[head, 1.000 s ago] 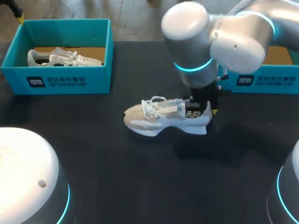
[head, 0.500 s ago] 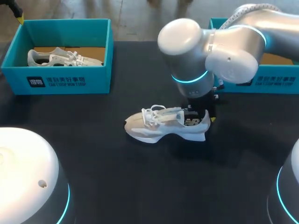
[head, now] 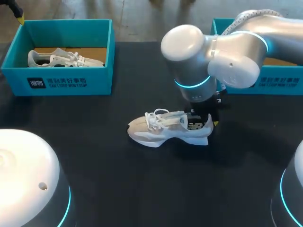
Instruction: Take the shoe out of the shoebox, open the shoe tongue, remove and reinsert the insole, then place the shoe into the shoebox
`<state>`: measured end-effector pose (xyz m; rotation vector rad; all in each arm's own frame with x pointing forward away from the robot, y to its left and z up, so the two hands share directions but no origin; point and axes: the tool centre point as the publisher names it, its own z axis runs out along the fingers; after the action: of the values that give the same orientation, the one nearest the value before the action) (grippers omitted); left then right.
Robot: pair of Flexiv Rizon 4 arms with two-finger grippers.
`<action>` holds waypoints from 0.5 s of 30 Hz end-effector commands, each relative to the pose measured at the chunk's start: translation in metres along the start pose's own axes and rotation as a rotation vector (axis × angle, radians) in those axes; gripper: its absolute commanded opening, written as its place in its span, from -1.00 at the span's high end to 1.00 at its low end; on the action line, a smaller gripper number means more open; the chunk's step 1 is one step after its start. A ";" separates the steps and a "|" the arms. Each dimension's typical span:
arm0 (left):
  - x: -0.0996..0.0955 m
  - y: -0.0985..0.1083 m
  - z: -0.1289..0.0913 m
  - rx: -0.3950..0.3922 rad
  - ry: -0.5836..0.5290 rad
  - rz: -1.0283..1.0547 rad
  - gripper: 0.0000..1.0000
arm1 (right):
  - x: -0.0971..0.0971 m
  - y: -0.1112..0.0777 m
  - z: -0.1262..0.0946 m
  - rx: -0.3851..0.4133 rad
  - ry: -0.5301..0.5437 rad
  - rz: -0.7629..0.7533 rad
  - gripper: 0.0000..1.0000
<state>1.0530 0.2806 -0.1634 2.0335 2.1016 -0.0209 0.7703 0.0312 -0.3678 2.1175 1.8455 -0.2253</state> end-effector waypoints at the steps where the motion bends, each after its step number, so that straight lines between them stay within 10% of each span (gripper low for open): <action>1: 0.000 -0.001 0.000 -0.002 0.001 0.001 -1.00 | 0.003 0.001 0.002 0.002 -0.001 0.002 1.00; 4: 0.000 -0.001 0.000 -0.002 0.001 0.001 -1.00 | 0.004 0.003 0.001 0.001 0.002 0.011 -1.00; 15: 0.000 -0.001 0.000 -0.002 0.001 0.001 -1.00 | -0.008 0.003 -0.048 -0.031 0.062 0.043 -1.00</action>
<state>1.0530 0.2806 -0.1634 2.0335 2.1016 -0.0209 0.7758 0.0459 -0.3438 2.1614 1.8165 -0.1663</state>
